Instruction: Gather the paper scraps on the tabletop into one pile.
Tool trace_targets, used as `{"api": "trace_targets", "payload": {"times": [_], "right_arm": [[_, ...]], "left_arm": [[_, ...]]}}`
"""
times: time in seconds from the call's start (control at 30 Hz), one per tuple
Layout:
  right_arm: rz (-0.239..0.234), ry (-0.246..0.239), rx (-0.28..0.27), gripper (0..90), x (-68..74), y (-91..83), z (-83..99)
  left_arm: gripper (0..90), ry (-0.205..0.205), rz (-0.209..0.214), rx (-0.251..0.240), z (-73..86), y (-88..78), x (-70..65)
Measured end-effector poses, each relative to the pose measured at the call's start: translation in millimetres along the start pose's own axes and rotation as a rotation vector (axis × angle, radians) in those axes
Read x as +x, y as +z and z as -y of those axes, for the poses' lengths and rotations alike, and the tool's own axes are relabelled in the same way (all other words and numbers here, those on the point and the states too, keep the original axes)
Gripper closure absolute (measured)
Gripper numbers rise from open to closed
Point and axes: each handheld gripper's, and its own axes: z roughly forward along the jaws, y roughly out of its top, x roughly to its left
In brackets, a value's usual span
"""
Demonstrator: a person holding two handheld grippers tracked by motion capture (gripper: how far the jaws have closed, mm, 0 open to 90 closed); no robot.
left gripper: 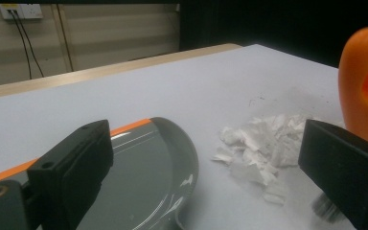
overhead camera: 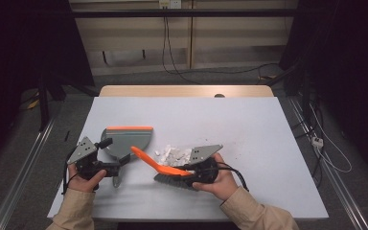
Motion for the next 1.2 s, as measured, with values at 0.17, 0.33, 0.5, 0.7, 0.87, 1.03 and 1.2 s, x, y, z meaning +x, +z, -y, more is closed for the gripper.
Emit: {"api": "trace_targets", "payload": {"times": [0.17, 0.33, 0.5, 0.7, 0.87, 1.03, 1.2], "right_arm": [[0.011, -0.004, 0.034, 71.2, -3.1, 2.5, 2.0], [0.036, 0.026, 0.035, 71.1, -14.6, -0.2, 3.7], [0.038, 0.051, 0.032, 71.2, -22.1, 0.3, 3.5], [0.070, 0.041, 0.039, 71.2, -31.7, -1.3, 0.8], [0.084, 0.063, 0.030, 71.2, -42.8, -4.7, 2.9], [0.115, 0.068, 0.025, 71.1, -50.4, -8.6, 4.0], [0.149, 0.070, 0.022, 71.2, -53.6, -13.0, 4.1]], "left_arm": [[4.5, 0.002, 0.000, 0.001, -0.1, 0.3, -0.2], [4.5, 0.004, 0.000, 0.002, 0.0, 0.8, -0.6], [4.5, 0.003, 0.001, 0.000, -0.1, 1.3, -1.1], [4.5, 0.004, 0.003, 0.000, -0.1, 1.7, -1.6], [4.5, 0.004, 0.001, 0.002, -0.1, 1.8, -1.3], [4.5, 0.005, 0.002, 0.002, -0.1, 2.0, -1.6], [4.5, 0.004, 0.001, 0.000, -0.2, 1.7, -1.4]]}}
